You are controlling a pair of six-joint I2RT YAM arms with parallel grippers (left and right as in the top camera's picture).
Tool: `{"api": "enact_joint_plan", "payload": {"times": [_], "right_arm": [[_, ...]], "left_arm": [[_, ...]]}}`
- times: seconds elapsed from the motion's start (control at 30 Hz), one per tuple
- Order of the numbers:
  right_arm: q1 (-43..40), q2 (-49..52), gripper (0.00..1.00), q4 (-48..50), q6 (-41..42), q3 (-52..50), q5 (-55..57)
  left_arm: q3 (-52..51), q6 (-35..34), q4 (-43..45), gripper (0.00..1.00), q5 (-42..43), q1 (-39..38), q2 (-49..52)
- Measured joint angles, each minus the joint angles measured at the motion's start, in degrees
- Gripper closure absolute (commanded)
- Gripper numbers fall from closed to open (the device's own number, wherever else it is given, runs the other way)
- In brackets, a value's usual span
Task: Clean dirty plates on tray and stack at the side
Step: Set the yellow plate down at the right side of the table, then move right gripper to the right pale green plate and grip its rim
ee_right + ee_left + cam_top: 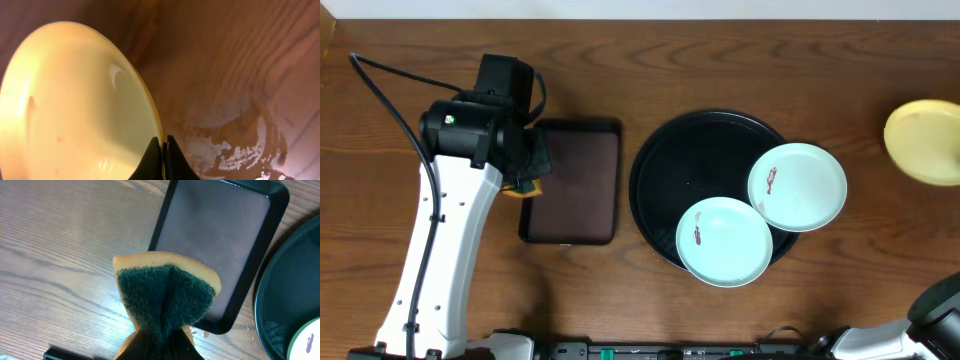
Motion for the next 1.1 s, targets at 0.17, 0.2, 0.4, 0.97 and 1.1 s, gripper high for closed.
{"api": "enact_joint_plan", "payload": {"times": [0.17,0.2,0.4,0.97,1.1], "right_arm": [[0.11,0.0,0.99,7.72,0.04,-9.92,0.55],[0.28,0.0,0.99,9.46,0.07,-11.8,0.68],[1.03,0.0,0.69,12.37,0.35,-17.68,0.42],[22.88,-1.01,0.61,-39.28,-12.15,18.88,-9.38],[32.46,-1.09,0.63,-43.82,-14.8,16.26,-9.01]], "left_arm": [[0.0,0.0,0.0,0.88,0.02,0.0,0.0],[0.0,0.0,0.0,0.88,0.02,0.0,0.0],[0.0,0.0,0.02,0.89,0.0,0.0,0.0],[0.0,-0.02,0.02,0.88,0.0,0.0,0.0],[0.0,-0.07,-0.02,0.88,0.02,0.0,0.0]]}}
